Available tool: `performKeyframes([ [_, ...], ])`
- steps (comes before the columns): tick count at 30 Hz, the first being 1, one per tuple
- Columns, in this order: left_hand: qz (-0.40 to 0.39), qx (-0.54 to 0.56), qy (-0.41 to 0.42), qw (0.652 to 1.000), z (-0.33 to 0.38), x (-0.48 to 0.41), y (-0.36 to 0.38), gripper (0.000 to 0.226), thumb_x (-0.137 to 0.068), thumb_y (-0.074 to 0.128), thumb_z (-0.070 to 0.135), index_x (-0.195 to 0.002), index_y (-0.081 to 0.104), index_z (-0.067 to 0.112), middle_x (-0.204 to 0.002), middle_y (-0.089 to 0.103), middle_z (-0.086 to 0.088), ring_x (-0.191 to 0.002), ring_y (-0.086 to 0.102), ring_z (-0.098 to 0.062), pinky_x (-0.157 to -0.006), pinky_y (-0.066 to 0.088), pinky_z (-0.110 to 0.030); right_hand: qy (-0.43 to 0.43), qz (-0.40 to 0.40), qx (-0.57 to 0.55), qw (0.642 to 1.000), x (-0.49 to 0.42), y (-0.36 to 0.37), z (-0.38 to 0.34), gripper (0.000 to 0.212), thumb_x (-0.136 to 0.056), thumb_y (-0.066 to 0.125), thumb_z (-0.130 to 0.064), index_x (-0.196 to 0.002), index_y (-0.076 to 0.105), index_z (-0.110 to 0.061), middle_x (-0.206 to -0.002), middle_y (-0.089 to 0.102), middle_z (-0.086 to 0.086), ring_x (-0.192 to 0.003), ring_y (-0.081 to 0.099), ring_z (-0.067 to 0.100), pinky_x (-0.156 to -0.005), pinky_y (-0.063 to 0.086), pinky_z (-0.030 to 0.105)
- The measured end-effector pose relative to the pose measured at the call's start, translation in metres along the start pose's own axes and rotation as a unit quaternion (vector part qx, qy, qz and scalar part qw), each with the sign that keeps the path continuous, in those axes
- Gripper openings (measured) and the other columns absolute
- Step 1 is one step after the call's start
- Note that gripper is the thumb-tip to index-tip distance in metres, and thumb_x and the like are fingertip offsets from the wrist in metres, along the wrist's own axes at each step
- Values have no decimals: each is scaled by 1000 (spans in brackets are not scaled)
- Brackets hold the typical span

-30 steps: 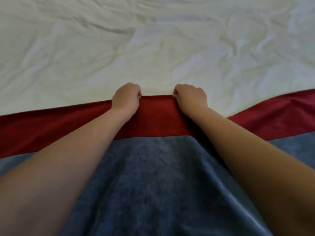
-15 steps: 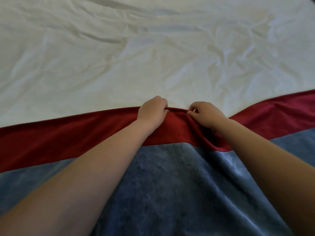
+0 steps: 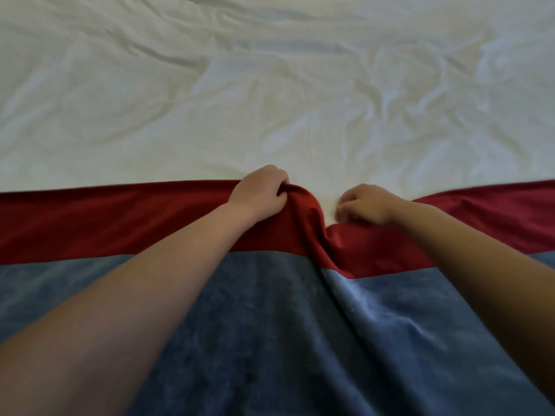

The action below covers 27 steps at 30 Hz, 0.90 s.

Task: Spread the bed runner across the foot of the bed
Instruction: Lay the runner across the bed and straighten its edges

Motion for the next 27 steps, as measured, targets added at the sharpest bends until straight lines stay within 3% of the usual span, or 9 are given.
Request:
performKeyframes([
  [2,-13,7,11,1000,19,-3,8,23,-82,51,9,-101,65,10,-103,60,-10,-100,56,-27,-84,43,-35,-4,-23,44,999,10,-3,19,8,-83,63,-22,-79,71,-22,-81,66,-2,-84,60,17,-78,45,28],
  [5,-12,-6,-2,1000,35,-9,13,25,-81,48,5,-97,67,10,-101,62,-10,-99,56,-28,-84,43,-35,-8,-52,57,997,19,-6,46,11,-78,70,-20,-67,68,-20,-67,65,-8,-72,59,11,-71,46,25],
  [10,-1,-40,-43,998,38,-16,12,25,-80,48,3,-93,68,10,-101,64,-10,-98,58,-29,-81,44,-35,-13,-94,-25,995,24,-19,75,18,-79,75,-32,-68,71,-19,-63,63,-10,-61,54,3,-69,45,23],
  [13,0,-51,-69,996,38,-19,14,27,-80,47,1,-91,68,12,-100,64,-10,-97,59,-29,-81,45,-35,-43,-128,48,990,26,-15,83,9,-77,77,-22,-70,72,-22,-64,66,-11,-62,58,3,-68,45,22],
  [15,13,-55,-92,994,36,-21,15,28,-79,46,1,-92,68,12,-101,65,-10,-98,59,-30,-82,45,-36,-60,-78,113,989,24,-30,92,3,-80,73,-22,-77,73,-19,-73,68,-6,-72,62,11,-70,45,22],
  [17,36,-55,-109,992,37,-24,13,29,-79,46,0,-95,68,11,-103,65,-12,-100,58,-32,-83,45,-37,-60,28,150,986,22,-61,109,13,-85,68,-27,-90,72,-15,-91,70,3,-89,63,20,-74,44,26],
  [20,58,-53,-118,990,45,-31,15,32,-80,46,-2,-101,68,9,-107,65,-14,-103,58,-33,-87,44,-38,-19,141,145,979,21,-100,143,20,-91,58,-37,-99,66,-20,-108,65,5,-104,58,26,-77,43,33],
  [24,59,-62,-147,985,48,-34,19,31,-80,46,-1,-102,67,8,-107,64,-14,-102,58,-33,-87,46,-39,-29,140,173,975,14,-98,151,27,-95,46,-45,-95,62,-24,-104,64,3,-102,58,27,-76,41,34],
  [27,60,-54,-147,986,62,-36,23,21,-81,52,9,-97,67,10,-102,63,-11,-97,59,-30,-82,46,-37,-58,124,75,988,22,-105,164,35,-92,39,-47,-80,61,-22,-89,64,3,-91,58,26,-82,46,39],
])
Point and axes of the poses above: each hand's wrist, its own x-axis away from the middle knuckle, its own y-axis out of the palm, z = x × y, the point moved 8 cm from there along -x, towards the middle knuckle
